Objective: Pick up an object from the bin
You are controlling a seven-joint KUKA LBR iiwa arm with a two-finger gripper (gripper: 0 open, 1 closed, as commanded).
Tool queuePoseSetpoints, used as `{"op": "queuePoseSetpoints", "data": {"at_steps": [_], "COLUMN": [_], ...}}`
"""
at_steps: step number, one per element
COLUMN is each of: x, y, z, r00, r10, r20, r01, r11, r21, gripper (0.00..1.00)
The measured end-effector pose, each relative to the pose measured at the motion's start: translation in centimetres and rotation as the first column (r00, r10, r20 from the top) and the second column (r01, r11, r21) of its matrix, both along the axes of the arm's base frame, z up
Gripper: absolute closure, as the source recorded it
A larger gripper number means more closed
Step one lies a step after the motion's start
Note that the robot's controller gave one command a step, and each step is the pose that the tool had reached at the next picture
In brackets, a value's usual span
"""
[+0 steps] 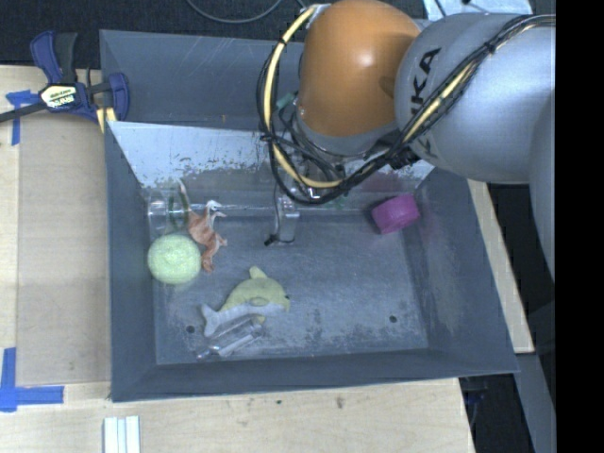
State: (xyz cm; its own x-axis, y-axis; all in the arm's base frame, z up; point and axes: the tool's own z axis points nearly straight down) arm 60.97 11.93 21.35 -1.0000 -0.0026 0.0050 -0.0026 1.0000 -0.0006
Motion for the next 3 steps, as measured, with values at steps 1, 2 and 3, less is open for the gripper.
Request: {"op": "queuePoseSetpoints", "data": {"at_steps": [1, 2, 3], "x": [0.2, -1.5, -9.0], "y": [0.0, 1.1, 4.4], "z": [0.5, -3.8, -6.2], "r00": [1.0, 0.987, 0.955], "r10": [-0.002, 0.158, 0.298], "r20": [0.009, 0.01, 0.006], "r01": [0.002, -0.158, -0.298], "r11": [1.0, 0.988, 0.955], "r21": [0.002, 0.001, 0.001], "gripper": [0.0, 0.0, 0.0]}}
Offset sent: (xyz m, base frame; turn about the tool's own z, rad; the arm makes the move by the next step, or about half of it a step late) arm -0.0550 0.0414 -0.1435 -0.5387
